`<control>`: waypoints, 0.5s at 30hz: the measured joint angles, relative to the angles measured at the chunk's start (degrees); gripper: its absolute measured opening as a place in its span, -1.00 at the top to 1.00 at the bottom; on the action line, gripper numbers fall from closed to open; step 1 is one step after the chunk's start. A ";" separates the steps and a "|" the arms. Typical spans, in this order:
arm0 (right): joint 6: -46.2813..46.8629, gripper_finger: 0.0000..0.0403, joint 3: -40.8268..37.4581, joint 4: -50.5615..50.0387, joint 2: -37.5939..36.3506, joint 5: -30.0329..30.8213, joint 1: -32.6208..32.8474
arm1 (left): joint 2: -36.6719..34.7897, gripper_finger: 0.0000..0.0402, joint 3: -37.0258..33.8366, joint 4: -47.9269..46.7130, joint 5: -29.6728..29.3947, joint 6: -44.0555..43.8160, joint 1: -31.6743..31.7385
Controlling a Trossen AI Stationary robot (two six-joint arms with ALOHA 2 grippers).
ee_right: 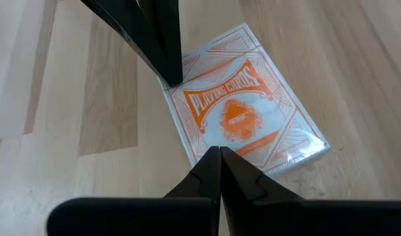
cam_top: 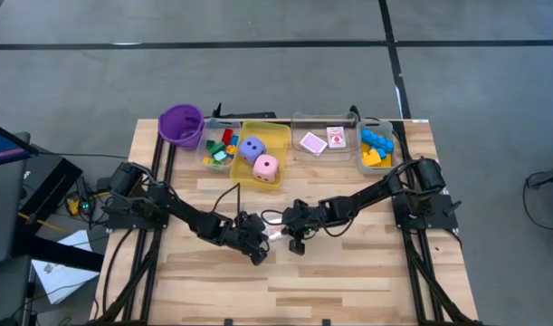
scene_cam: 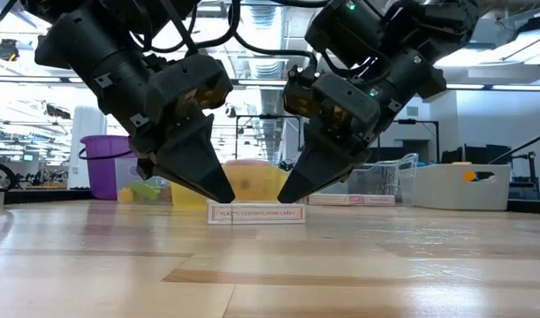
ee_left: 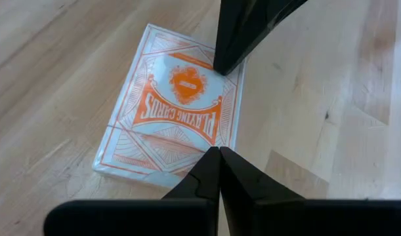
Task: Pick & Place Toys
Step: Put the orange playing card into the transparent bin
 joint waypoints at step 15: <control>1.36 1.00 0.04 0.61 0.02 -4.32 -0.05 | -0.07 1.00 0.20 -2.28 -1.54 0.33 0.20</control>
